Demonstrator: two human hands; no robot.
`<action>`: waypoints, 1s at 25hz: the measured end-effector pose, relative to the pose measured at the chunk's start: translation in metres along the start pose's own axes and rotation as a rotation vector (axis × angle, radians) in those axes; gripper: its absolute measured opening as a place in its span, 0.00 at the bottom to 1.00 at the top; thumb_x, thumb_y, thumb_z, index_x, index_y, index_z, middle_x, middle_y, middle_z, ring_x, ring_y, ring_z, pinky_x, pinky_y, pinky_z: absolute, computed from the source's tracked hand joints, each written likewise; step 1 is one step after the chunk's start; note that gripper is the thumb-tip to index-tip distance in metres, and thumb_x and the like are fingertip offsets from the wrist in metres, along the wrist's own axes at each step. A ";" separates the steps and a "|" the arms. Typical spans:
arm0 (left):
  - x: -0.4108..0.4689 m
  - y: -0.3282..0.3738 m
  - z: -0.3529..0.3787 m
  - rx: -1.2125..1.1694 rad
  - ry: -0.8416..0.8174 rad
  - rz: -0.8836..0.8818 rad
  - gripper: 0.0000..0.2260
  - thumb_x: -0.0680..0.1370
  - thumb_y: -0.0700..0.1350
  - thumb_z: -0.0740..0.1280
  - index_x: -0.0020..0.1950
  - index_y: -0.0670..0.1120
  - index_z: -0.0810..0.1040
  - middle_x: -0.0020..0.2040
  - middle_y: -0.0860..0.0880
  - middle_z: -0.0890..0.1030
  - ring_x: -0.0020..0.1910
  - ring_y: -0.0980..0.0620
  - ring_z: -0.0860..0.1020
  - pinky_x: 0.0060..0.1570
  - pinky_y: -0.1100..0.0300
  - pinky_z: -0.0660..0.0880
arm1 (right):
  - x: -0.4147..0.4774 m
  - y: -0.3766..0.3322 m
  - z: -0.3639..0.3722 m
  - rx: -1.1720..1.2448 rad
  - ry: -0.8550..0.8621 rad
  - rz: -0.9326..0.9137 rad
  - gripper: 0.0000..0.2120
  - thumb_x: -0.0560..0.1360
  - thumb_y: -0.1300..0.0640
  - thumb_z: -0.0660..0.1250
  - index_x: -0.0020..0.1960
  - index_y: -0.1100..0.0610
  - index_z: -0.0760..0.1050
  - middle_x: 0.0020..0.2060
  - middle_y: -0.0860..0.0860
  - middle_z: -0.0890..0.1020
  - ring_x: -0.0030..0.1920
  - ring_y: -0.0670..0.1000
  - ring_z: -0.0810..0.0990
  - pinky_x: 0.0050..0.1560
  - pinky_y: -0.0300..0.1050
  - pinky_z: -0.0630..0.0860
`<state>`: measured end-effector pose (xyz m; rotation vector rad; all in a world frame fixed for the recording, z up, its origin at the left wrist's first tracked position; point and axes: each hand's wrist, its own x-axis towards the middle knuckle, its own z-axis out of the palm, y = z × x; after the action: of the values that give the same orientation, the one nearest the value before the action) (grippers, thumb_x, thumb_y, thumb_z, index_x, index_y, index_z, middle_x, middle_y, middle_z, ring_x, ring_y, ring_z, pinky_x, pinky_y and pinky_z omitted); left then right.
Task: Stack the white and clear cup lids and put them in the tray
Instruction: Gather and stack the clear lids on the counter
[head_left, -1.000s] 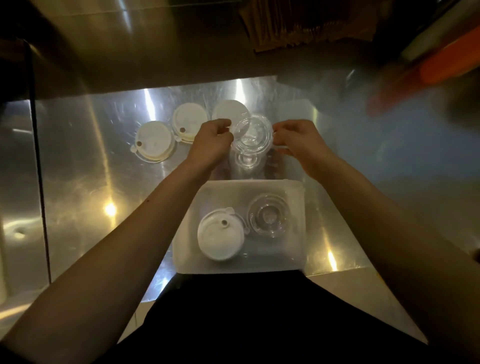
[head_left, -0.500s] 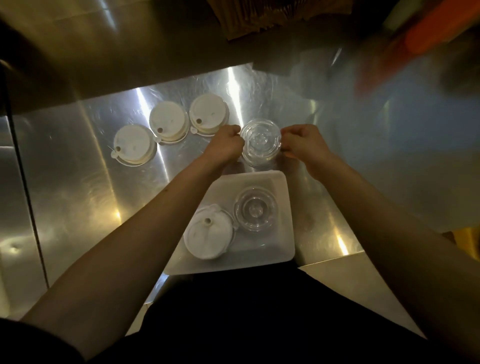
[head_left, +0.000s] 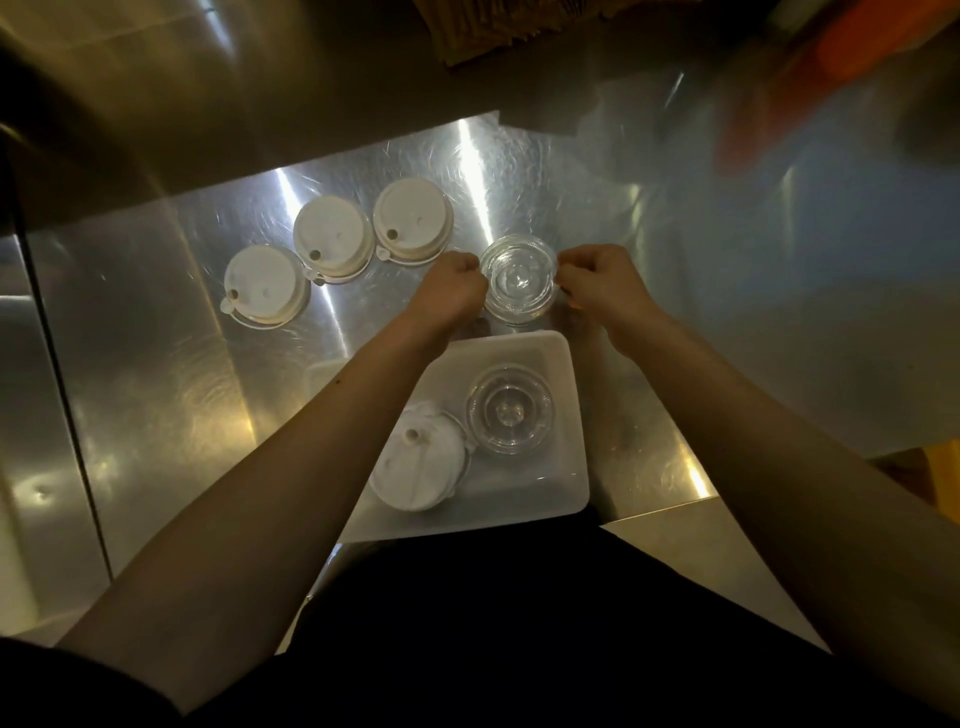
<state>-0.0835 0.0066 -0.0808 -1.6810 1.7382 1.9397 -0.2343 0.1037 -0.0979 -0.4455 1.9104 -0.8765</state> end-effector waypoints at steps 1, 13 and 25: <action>0.000 0.001 0.000 -0.016 -0.009 -0.011 0.11 0.70 0.30 0.56 0.43 0.40 0.75 0.39 0.41 0.72 0.35 0.46 0.73 0.26 0.63 0.73 | 0.001 0.001 0.001 -0.009 0.002 -0.004 0.07 0.64 0.57 0.63 0.30 0.59 0.71 0.21 0.49 0.69 0.23 0.53 0.67 0.28 0.46 0.68; 0.003 -0.003 -0.007 -0.068 0.048 -0.076 0.22 0.76 0.36 0.61 0.71 0.41 0.69 0.54 0.42 0.78 0.40 0.49 0.78 0.40 0.54 0.77 | 0.001 0.003 -0.003 -0.071 0.041 -0.009 0.10 0.66 0.53 0.66 0.47 0.53 0.79 0.34 0.47 0.79 0.34 0.48 0.78 0.44 0.52 0.77; -0.007 -0.013 -0.044 -0.370 0.171 -0.115 0.14 0.73 0.38 0.66 0.57 0.40 0.72 0.35 0.45 0.73 0.35 0.49 0.72 0.42 0.51 0.71 | 0.001 -0.052 0.024 -0.229 -0.016 -0.167 0.22 0.75 0.59 0.65 0.69 0.55 0.71 0.61 0.57 0.79 0.56 0.55 0.80 0.55 0.50 0.80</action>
<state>-0.0437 -0.0162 -0.0751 -2.0661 1.3486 2.2282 -0.2172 0.0586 -0.0671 -0.7571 1.9882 -0.7593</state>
